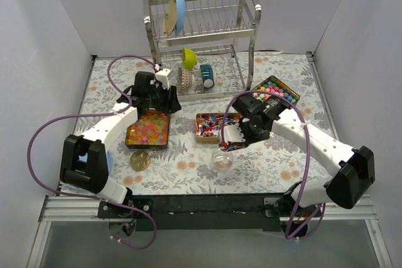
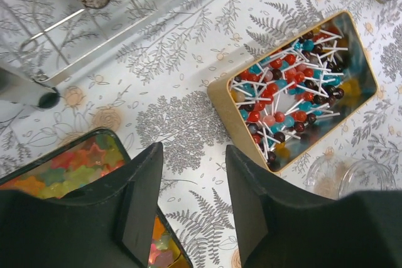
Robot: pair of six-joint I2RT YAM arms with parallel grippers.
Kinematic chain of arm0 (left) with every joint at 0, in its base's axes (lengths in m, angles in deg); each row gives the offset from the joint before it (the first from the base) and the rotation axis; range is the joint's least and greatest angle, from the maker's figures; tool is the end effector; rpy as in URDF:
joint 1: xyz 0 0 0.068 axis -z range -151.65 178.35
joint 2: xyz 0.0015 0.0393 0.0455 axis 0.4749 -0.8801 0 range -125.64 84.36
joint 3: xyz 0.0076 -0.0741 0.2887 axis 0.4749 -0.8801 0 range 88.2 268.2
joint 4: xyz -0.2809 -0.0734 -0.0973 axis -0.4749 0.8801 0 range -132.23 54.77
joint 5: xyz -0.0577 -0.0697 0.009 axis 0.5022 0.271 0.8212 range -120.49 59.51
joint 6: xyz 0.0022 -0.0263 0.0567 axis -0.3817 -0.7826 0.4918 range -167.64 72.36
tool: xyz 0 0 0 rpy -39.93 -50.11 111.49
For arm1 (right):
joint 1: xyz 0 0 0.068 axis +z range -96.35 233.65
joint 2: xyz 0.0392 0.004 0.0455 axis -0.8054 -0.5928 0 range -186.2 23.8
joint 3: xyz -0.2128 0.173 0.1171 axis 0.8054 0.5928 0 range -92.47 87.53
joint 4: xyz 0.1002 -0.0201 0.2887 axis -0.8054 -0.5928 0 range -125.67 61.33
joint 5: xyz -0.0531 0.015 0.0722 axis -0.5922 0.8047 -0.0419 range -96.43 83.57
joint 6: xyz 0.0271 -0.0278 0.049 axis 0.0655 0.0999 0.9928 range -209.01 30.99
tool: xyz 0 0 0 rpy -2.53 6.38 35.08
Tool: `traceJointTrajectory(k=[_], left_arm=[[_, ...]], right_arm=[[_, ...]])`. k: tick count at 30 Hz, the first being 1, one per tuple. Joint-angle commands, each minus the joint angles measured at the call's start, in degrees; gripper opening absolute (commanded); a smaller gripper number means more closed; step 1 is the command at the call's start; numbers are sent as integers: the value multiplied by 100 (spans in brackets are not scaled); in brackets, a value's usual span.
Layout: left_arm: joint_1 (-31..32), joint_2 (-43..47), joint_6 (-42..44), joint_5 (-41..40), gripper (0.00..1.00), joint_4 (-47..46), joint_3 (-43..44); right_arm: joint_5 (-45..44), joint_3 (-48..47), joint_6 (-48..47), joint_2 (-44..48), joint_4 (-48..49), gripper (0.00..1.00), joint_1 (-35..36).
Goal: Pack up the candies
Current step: Scoop the fake candies from the storage box, then place the fake candies in the packing bottle.
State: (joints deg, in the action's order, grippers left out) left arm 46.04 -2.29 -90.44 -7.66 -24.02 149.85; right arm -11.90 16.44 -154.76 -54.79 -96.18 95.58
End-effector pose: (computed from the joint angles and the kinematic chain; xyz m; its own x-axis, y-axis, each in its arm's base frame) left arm 0.3556 -0.1329 0.2531 -0.8520 -0.3855 -0.3541 -0.0401 0.7226 -0.6901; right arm 0.2200 0.1916 0.3020 0.2948 -0.9553 -0.0222 -0.9208 -0.2778 -0.2737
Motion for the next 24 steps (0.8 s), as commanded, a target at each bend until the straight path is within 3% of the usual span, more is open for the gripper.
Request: traceJointTrajectory(k=[1, 24], left_arm=[[-178, 289, 88, -375, 46, 77, -56], [-504, 61, 27, -464, 51, -143, 348]], right_arm=[[-788, -28, 19, 107, -649, 1, 358], [-2844, 51, 1179, -895, -755, 1, 1686]])
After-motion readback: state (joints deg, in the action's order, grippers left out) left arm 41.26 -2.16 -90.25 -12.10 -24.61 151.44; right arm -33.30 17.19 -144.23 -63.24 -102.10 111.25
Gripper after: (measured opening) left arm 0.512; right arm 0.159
